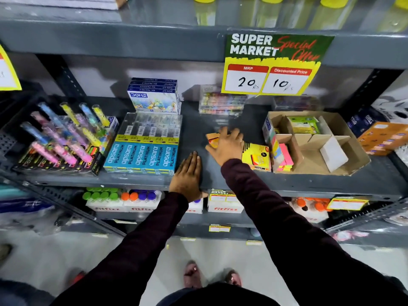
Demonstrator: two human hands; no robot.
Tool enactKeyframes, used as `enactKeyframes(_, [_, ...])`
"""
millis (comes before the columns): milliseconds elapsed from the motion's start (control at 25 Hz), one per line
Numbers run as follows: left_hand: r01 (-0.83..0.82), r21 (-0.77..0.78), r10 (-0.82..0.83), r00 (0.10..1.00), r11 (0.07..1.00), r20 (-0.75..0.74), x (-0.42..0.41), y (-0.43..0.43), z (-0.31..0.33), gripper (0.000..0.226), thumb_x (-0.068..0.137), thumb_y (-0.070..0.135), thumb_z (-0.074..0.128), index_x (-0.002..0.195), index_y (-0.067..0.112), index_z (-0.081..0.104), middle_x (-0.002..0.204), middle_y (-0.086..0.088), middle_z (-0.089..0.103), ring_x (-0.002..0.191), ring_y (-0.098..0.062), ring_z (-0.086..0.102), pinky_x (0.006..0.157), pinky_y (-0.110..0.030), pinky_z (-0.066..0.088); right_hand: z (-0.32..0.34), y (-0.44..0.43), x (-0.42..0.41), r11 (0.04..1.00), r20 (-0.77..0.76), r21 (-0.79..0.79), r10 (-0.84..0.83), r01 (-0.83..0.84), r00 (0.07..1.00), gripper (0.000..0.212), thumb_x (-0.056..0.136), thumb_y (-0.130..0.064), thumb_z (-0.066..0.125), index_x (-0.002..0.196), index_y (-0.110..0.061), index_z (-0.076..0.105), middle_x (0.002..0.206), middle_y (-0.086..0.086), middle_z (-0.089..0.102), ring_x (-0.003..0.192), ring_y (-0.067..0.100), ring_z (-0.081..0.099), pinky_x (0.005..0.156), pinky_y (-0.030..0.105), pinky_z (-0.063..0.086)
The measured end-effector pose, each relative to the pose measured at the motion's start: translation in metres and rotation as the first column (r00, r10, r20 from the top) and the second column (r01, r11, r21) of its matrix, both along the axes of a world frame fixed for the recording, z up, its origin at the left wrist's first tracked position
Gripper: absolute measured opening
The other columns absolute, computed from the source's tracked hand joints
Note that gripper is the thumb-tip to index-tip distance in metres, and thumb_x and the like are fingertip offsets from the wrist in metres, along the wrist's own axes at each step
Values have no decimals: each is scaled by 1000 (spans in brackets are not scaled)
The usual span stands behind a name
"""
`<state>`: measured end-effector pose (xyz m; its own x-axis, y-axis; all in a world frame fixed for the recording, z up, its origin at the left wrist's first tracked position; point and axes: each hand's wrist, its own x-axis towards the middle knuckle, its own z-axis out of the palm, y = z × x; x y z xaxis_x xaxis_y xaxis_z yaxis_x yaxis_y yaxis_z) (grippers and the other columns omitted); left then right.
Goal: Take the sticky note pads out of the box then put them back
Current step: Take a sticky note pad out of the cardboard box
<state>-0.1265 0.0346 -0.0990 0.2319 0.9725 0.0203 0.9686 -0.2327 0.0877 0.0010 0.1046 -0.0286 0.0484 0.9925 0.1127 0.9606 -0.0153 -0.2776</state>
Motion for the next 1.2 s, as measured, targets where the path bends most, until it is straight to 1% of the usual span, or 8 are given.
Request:
enactKeyframes(120, [6,-6,-6,1000,1000,12,0,2,2,94,85,51,52,144,-2,1,156,-19,1,145,-30,5,118,-36,1,-11,14,-13,986,-5,-142,82,-82,997,69,87,-53,54,133,-3,40,134,26,42,124,41,42,101,47,39])
enactKeyframes(280, [-21,-37,21,1000,999,1,-1,2,2,114,71,65,59,145,1,1,157,-17,4,145,-28,7,118,-36,2,-28,18,-9,962,2,-197,194,-189,981,64,88,-42,55,133,2,41,137,27,41,126,43,38,107,46,32])
enactKeyframes(440, [-16,-65,15,1000,998,-9,-1,4,2,114,70,66,57,144,-1,3,156,-19,6,145,-31,9,119,-39,7,-21,40,-16,941,-53,-226,244,-250,968,54,94,-28,52,141,-7,37,147,26,30,135,41,30,114,43,26])
enactKeyframes(600, [-18,-49,16,999,999,-51,-1,2,2,112,70,65,56,144,-2,4,156,-20,7,145,-30,10,118,-37,3,-13,52,-21,919,-95,-288,251,-268,963,54,94,-30,54,141,-12,37,148,23,29,138,39,28,113,41,30])
enactKeyframes(800, [-44,-67,41,998,997,-51,-2,5,-2,117,70,66,58,144,5,-9,158,-13,-6,146,-25,-1,118,-35,-1,1,13,26,991,41,-136,12,-7,999,66,88,-45,58,136,-5,39,145,29,34,134,44,34,110,51,34])
enactKeyframes(920, [-62,-24,60,996,998,-60,0,1,-1,124,63,66,66,145,4,-2,158,-13,1,145,-26,5,116,-34,0,-1,-17,68,958,37,-244,-143,148,989,60,89,-41,58,136,-9,39,152,28,22,140,45,22,110,56,31])
enactKeyframes(1080, [-53,1,53,997,999,-60,-1,1,0,125,61,67,67,145,4,1,158,-14,5,145,-26,7,115,-34,0,5,-19,69,958,-3,-245,-154,148,988,50,93,-30,52,137,-13,35,149,26,25,139,43,23,104,57,35])
enactKeyframes(1200, [-58,-23,56,996,998,-73,0,3,-1,125,62,68,65,145,5,-3,158,-13,1,145,-25,4,114,-34,-2,6,-14,64,972,7,-176,-155,154,988,55,92,-26,54,141,-14,32,149,27,25,137,45,25,102,58,35])
